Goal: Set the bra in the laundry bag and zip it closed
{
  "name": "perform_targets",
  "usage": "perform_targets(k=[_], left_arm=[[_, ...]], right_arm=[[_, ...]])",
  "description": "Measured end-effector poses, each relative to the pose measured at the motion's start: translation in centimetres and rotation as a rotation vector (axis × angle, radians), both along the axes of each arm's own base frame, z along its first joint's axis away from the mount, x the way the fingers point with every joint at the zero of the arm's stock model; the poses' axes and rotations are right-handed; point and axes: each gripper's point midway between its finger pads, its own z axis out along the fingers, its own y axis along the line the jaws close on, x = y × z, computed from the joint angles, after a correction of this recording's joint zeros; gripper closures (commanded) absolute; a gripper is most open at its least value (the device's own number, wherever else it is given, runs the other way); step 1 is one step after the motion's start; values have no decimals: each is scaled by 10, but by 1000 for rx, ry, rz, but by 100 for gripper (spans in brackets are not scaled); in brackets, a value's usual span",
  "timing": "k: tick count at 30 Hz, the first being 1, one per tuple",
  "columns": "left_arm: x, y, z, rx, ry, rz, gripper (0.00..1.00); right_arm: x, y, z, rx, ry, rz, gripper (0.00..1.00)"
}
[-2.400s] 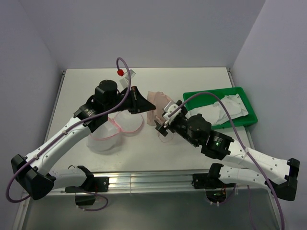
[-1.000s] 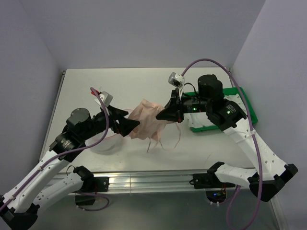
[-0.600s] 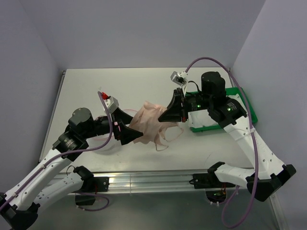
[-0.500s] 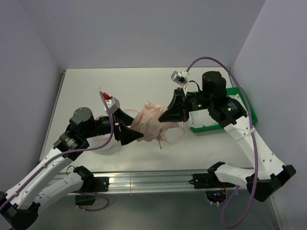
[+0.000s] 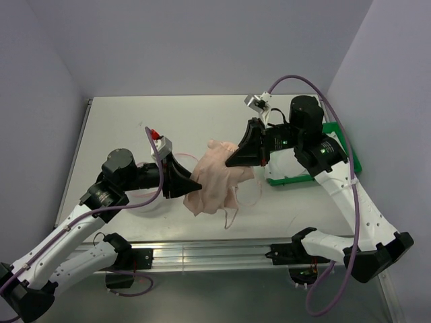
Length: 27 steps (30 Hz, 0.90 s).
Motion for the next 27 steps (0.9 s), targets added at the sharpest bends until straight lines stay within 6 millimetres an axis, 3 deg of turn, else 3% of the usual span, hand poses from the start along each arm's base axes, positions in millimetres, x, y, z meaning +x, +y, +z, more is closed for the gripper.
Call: perform_targets(k=[2,7,15,17,18,19,22,27], left_arm=[[0,0,0,-1,-3,-3,79],[-3,-2,4,-13,-9,-21,100],[-15,-5,16,-56,-8,-87,100],[-23,-5,24,-83,-11,-129,100],[-27,-5,28,-99,-14,-148,100],[-30,-5,33,-113,-21,-169,100],[-43,-4,44,-147,-37,-231,100],[-53,-1,51,-167,-57,-280,100]], right_arm=[[1,-1,1,5,4,3,100],[4,-1,0,11,29,11,100],[21,-1,-6,7,62,-21,98],[30,-2,-10,1,80,-39,81],[37,-2,-13,-3,90,-54,59],[44,-2,-16,-9,107,-71,44],[73,-5,-27,-24,137,-155,15],[111,-15,-40,-38,162,-302,11]])
